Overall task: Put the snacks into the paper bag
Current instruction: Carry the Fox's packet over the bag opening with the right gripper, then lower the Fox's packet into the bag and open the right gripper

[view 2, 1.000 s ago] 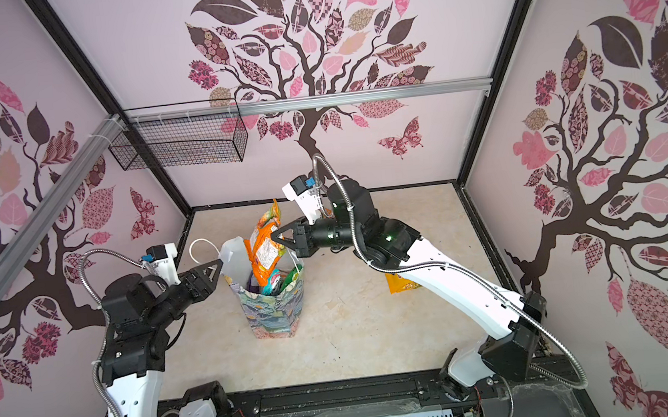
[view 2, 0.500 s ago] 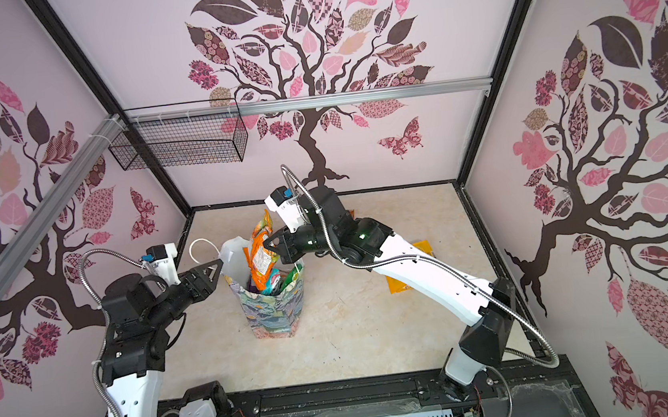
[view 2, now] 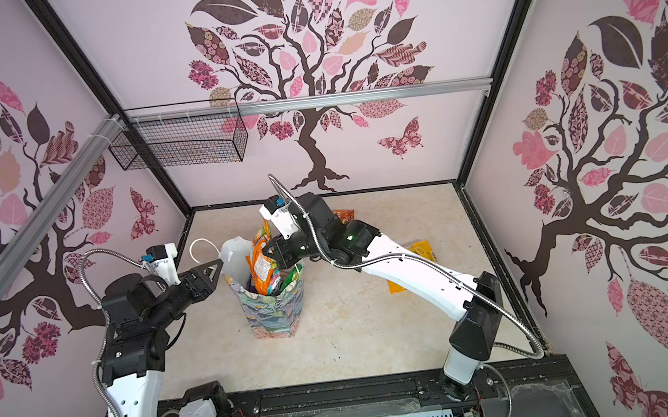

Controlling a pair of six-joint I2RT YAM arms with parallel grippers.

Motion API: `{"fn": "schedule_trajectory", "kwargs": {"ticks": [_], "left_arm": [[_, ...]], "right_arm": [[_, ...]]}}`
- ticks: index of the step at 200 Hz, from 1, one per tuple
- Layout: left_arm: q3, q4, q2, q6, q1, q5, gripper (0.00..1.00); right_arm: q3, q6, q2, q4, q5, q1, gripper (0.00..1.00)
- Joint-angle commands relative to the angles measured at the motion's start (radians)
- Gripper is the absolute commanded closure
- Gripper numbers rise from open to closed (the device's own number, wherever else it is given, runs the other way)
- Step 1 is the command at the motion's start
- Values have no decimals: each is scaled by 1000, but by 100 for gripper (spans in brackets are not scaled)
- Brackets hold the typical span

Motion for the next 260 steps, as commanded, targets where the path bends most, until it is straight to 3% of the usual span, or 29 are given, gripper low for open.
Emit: {"fn": "schedule_trajectory", "kwargs": {"ticks": [1, 140, 193, 260], "left_arm": [[-9, 17, -6, 8, 4, 11, 49], [-7, 17, -9, 9, 5, 10, 49], [-9, 19, -8, 8, 5, 10, 49], [-9, 19, -8, 7, 5, 13, 49]], "right_arm": [[67, -19, 25, 39, 13, 23, 100], [67, -31, 75, 35, 69, 80, 100], [102, -48, 74, 2, 79, 80, 80], [218, -82, 77, -87, 111, 85, 75]]}}
